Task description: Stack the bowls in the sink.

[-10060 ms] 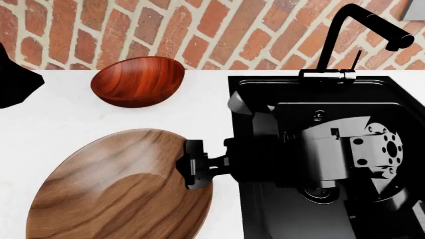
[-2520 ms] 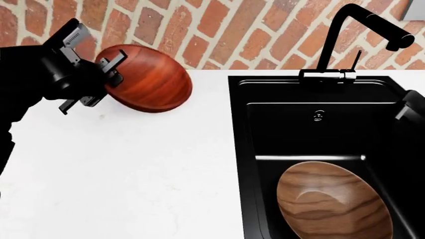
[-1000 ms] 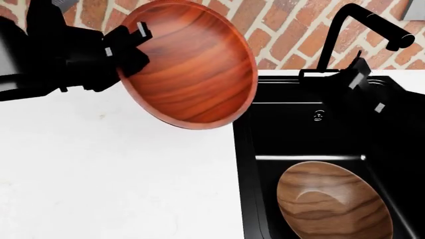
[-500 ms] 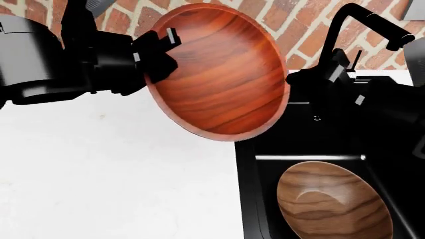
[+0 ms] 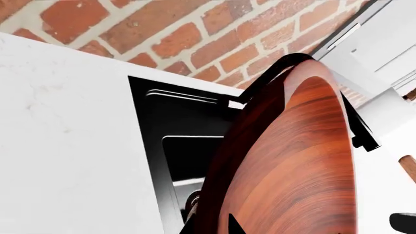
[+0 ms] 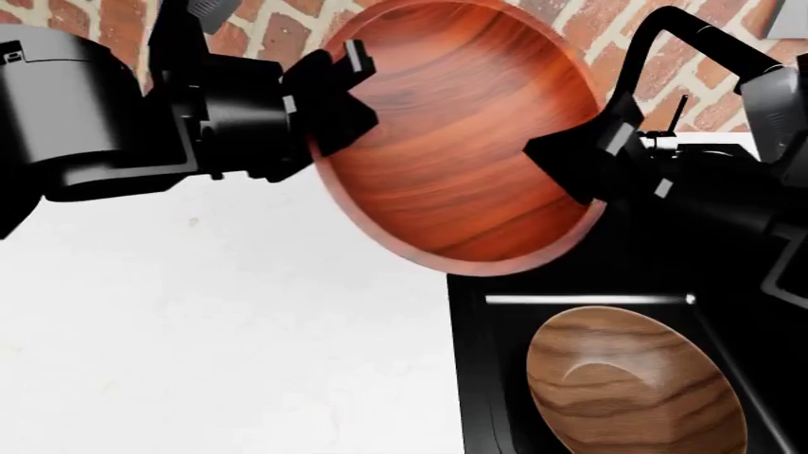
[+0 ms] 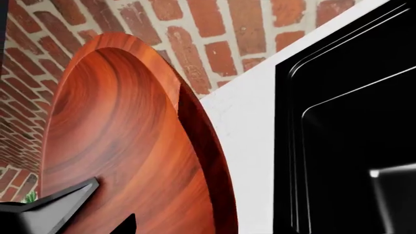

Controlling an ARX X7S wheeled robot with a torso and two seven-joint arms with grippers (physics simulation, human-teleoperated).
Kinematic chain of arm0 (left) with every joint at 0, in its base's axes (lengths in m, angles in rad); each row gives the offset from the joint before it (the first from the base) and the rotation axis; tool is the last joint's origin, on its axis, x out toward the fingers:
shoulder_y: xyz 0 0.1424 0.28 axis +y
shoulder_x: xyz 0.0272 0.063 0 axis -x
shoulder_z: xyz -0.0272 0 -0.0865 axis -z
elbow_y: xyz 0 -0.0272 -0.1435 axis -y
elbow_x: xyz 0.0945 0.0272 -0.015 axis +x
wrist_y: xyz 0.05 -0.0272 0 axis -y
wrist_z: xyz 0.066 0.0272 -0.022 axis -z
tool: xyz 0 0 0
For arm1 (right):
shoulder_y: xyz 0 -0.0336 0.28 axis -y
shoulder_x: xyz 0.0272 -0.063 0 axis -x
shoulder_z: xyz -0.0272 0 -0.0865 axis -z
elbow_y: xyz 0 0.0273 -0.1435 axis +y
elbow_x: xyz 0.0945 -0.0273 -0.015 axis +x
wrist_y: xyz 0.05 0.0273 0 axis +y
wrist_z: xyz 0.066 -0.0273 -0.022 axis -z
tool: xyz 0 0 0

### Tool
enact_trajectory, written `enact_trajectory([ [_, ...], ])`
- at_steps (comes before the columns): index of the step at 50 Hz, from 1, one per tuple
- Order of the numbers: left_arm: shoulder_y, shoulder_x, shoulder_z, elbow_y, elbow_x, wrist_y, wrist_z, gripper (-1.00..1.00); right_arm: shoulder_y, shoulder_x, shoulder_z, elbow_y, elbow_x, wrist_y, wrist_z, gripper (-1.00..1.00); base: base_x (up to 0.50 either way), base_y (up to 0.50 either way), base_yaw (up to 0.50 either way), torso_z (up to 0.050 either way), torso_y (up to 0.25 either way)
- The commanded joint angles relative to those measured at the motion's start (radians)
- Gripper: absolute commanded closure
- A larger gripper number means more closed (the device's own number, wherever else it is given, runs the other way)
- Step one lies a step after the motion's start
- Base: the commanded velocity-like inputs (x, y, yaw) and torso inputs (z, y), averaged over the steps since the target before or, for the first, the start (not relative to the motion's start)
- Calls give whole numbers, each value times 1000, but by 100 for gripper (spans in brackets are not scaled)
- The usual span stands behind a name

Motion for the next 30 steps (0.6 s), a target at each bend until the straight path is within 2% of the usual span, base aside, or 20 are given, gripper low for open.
enact_trajectory([
  [1,8,9,-22,6,-19,17,22,100,0,-8,-9,-2,-6,-4,-7,-100,0,0,0,0,0],
  [12,2,25,-34,14,-30,23,28,100,2,-12,-18,2,-9,-4,-15,-100,0,0,0,0,0],
  [13,1,26,-34,12,-30,22,28,100,2,-12,-18,2,-12,-5,-15,100,0,0,0,0,0],
  [30,1,29,-37,-3,-32,19,33,100,16,4,-17,0,-11,-10,-11,100,0,0,0,0,1],
])
